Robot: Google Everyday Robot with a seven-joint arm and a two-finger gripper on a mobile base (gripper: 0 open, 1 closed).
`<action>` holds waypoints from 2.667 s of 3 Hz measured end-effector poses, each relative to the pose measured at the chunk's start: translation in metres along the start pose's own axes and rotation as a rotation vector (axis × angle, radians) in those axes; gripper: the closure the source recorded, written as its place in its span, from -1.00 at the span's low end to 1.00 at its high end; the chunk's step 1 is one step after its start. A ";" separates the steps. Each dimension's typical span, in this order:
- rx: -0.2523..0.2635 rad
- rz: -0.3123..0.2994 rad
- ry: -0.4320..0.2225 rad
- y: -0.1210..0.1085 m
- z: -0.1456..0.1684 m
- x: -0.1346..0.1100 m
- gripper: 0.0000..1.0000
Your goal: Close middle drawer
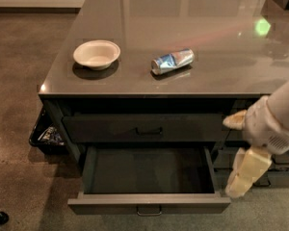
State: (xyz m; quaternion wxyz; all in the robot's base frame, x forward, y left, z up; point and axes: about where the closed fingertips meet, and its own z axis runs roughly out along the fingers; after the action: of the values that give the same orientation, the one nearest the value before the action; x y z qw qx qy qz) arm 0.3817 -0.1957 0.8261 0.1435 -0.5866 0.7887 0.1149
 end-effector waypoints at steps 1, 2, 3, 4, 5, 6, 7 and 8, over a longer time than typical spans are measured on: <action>-0.219 -0.048 -0.149 0.041 0.081 -0.006 -1.00; -0.266 -0.076 -0.194 0.048 0.094 -0.011 -1.00; -0.266 -0.076 -0.194 0.048 0.094 -0.011 -1.00; -0.286 -0.070 -0.191 0.061 0.131 -0.012 -1.00; -0.378 -0.086 -0.223 0.091 0.200 -0.019 -1.00; -0.461 -0.086 -0.267 0.111 0.263 -0.016 -1.00; -0.461 -0.086 -0.267 0.111 0.263 -0.016 -1.00; -0.446 -0.054 -0.294 0.107 0.280 0.003 -1.00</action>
Offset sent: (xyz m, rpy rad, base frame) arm -0.0273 0.0391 -0.0653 0.1712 0.1208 0.1043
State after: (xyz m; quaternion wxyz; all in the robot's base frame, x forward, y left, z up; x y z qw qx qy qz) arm 0.3040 -0.0695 0.5651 0.1267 -0.6016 0.6988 0.3658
